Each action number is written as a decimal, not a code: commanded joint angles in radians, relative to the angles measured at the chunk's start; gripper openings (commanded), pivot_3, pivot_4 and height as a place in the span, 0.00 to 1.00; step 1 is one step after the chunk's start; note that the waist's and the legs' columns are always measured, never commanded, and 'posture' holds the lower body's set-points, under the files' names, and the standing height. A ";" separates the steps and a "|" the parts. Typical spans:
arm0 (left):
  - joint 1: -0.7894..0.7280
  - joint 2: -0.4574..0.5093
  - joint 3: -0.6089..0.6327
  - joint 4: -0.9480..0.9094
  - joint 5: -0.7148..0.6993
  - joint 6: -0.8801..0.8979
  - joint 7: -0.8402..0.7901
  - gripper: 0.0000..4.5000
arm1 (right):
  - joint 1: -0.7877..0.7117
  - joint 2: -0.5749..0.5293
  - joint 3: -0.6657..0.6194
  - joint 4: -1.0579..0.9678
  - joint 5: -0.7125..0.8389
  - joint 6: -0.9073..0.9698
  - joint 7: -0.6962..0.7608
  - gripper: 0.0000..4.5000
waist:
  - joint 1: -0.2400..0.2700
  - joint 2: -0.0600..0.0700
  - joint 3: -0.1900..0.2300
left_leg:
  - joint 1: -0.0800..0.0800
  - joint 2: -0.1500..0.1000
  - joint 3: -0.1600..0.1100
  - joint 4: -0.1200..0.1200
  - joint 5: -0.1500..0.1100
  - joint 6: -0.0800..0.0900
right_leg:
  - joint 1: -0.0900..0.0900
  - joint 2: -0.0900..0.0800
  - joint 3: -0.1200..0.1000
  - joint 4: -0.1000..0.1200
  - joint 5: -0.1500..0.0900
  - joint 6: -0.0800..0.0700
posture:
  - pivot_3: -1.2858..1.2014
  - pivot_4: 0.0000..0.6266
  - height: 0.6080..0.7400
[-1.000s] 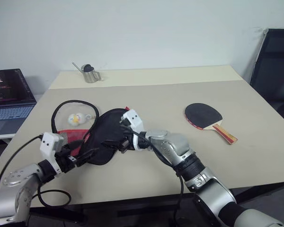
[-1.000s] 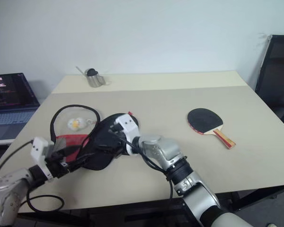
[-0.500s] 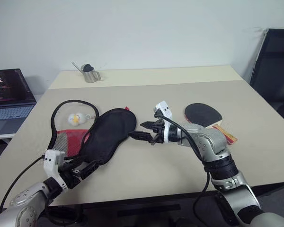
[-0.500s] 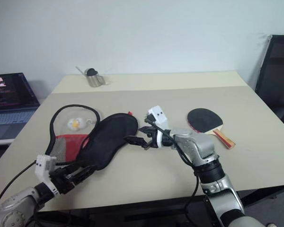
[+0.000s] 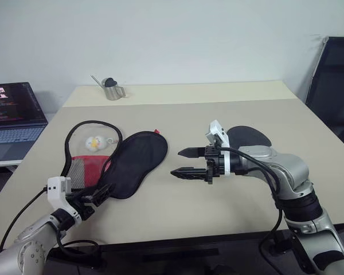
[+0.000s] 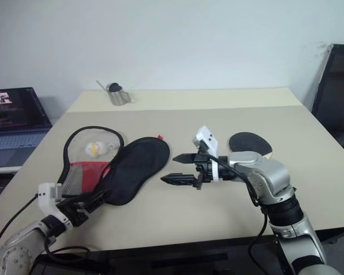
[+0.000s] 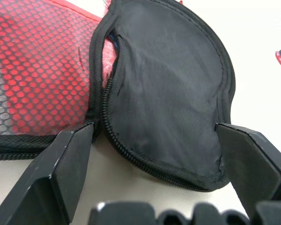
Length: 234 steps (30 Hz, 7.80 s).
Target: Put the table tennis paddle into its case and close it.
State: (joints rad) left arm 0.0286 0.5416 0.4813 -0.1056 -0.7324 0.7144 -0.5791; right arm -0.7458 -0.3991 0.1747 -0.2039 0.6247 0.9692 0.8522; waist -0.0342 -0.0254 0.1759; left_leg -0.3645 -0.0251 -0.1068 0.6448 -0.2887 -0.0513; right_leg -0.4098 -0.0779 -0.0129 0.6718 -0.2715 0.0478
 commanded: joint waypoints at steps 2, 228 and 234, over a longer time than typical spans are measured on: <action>-0.057 -0.023 -0.022 0.004 -0.038 0.046 0.018 1.00 | 0.010 -0.007 -0.041 -0.030 0.019 -0.017 -0.008 1.00 | 0.003 0.000 0.000 | 0.000 0.000 0.000 0.000 0.000 0.000 | 0.000 0.000 0.000 0.000 0.000 0.000 | 0.52 0.24 1.00; -0.374 0.256 -0.225 -0.064 0.064 -0.127 -0.438 0.56 | -0.096 0.389 -0.232 0.380 -0.420 -0.013 -0.754 0.24 | -0.021 0.006 0.006 | -0.002 0.002 0.009 0.015 -0.005 -0.001 | 0.000 0.008 0.006 0.003 0.007 -0.001 | 0.52 0.24 1.00; -0.375 0.252 -0.226 -0.065 0.063 -0.127 -0.434 0.56 | -0.137 0.409 -0.215 0.457 -0.440 -0.073 -0.759 0.24 | -0.023 0.007 0.007 | -0.001 0.003 0.009 0.015 -0.005 -0.001 | -0.001 0.008 0.006 0.004 0.006 -0.001 | 0.52 0.24 1.00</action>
State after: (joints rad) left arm -0.3313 0.7891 0.2414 -0.1449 -0.6609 0.6021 -1.0141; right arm -0.8460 0.0047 -0.0435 0.2688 0.1842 0.9460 0.0905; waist -0.0576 -0.0188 0.1824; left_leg -0.3660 -0.0225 -0.0978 0.6599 -0.2934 -0.0519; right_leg -0.4105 -0.0696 -0.0070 0.6759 -0.2651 0.0470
